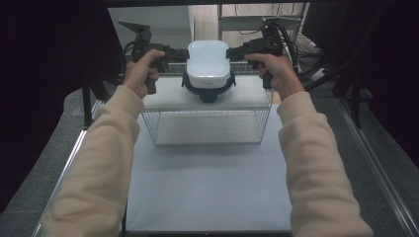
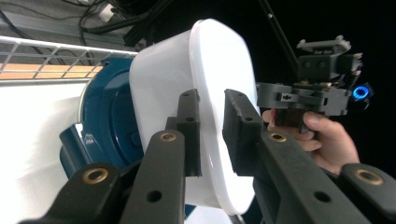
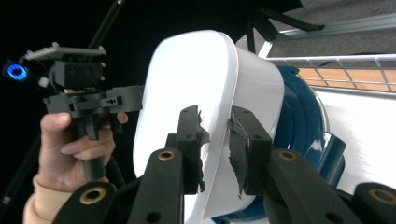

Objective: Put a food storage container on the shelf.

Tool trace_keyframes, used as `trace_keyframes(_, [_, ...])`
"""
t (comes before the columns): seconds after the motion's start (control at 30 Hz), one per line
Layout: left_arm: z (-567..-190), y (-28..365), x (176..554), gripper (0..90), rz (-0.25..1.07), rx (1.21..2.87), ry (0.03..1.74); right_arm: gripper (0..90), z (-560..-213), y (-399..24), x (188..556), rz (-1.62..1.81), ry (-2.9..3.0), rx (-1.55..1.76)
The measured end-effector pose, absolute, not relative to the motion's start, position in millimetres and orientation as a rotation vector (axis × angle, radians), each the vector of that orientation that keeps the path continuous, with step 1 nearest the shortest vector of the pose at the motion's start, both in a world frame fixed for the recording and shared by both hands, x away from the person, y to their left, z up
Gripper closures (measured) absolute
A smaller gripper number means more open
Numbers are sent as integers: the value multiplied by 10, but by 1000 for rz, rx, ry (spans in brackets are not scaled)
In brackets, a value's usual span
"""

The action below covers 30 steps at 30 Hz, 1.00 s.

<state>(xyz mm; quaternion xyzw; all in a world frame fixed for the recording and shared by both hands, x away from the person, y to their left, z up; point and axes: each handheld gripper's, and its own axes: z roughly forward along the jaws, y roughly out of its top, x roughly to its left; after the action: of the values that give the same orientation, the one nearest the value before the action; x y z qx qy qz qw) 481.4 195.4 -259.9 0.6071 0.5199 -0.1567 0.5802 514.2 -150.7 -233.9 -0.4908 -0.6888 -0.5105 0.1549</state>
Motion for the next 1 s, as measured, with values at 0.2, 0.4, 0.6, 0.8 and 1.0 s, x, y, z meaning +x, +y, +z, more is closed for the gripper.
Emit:
trace_keyframes(0.2, [-2702,1959,4902,745,-378,1393,1235,709,-2464,-1503,5246,-1467,-1907,-1455])
trace_keyframes(0.4, [-2668,1929,4854,699,-301,1398,1229,674,-2485,-1506,5231,-1507,-1884,-1462])
trace_keyframes(0.6, [-2562,1935,4488,383,-7,1466,1185,382,-2301,-1542,4966,-1721,-2058,-1466])
trace_keyframes(0.8, [-2811,2011,3963,316,101,1505,1132,329,-2237,-1748,4437,-1829,-2297,-1280])
trace_keyframes(1.0, [-3088,2015,3489,262,134,1623,1074,300,-2453,-1921,3855,-1874,-2479,-1193])
